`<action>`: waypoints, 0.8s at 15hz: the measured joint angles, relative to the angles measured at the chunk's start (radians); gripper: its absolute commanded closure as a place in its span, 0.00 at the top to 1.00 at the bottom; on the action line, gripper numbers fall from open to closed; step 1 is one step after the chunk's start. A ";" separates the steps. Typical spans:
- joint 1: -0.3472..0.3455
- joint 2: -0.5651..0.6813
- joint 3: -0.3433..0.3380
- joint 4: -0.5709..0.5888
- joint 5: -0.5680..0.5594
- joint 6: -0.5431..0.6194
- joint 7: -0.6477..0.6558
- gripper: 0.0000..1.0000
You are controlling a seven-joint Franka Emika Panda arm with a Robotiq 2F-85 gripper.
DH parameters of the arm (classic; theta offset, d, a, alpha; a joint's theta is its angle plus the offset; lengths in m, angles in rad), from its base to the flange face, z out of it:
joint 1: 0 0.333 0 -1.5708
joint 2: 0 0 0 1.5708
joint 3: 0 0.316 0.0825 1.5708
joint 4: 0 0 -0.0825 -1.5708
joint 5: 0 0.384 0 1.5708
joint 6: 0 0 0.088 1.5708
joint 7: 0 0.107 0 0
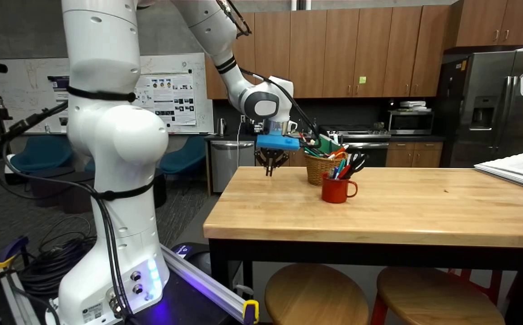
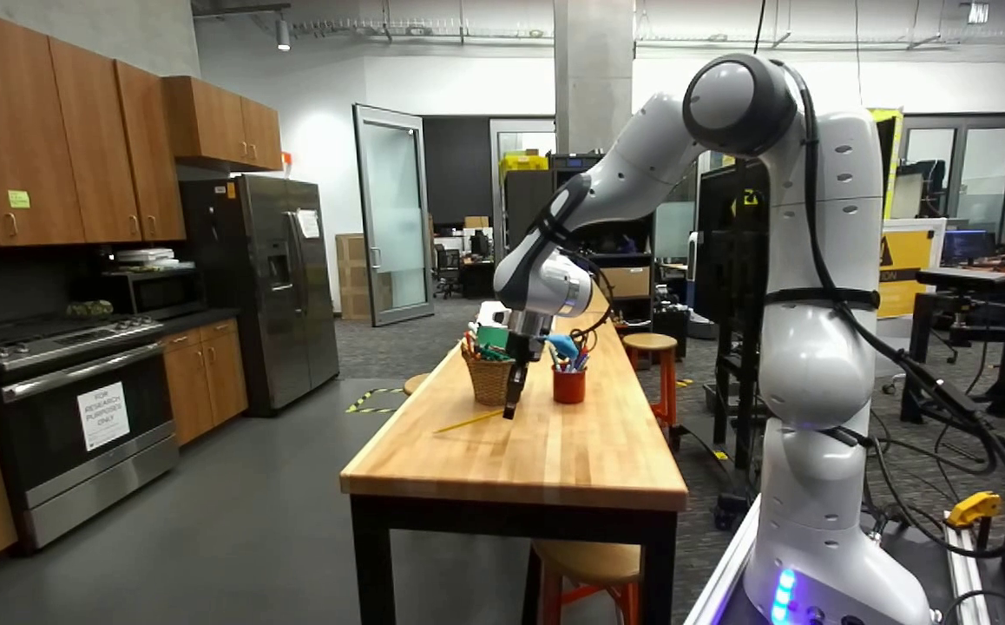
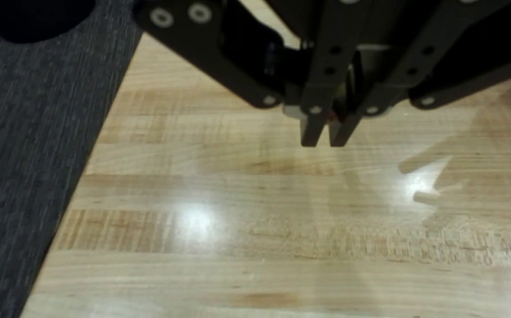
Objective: Move the yellow pencil from the basket to the table top
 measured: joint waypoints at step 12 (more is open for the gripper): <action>-0.055 0.068 0.052 0.024 -0.002 0.000 -0.002 0.73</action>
